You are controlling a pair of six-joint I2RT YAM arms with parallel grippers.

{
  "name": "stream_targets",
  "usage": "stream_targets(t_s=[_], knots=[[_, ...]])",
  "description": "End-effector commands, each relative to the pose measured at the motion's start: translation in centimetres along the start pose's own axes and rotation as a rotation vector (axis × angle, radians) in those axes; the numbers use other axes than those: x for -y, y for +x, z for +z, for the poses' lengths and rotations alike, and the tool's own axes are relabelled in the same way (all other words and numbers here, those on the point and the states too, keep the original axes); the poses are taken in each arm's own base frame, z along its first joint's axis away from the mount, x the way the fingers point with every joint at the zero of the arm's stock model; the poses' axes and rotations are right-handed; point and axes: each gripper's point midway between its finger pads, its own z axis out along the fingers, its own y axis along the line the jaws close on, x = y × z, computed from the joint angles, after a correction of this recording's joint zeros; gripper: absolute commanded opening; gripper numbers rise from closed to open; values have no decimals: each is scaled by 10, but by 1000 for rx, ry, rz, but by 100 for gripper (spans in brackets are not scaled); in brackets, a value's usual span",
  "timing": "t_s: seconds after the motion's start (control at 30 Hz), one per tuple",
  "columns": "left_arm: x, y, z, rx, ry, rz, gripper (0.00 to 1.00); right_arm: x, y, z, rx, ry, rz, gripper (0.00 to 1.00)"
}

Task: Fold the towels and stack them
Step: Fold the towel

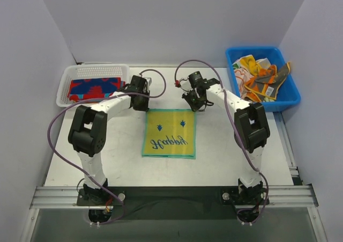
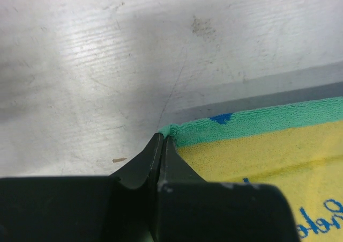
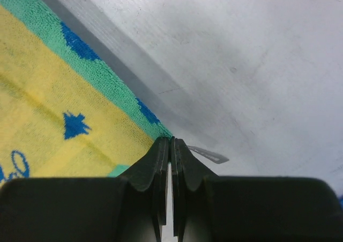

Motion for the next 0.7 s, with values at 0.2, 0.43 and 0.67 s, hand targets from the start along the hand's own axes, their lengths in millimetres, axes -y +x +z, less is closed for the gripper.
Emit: stream_targets(t_s=[0.2, 0.43, 0.67], knots=[[4, -39, -57, 264, 80, -18, 0, 8, 6, -57, 90, 141, 39, 0], [12, 1, -91, 267, 134, -75, 0, -25, 31, -75, 111, 136, 61, 0], [16, 62, -113, 183, 174, -158, 0, -80, 66, -86, 99, 38, 59, 0]])
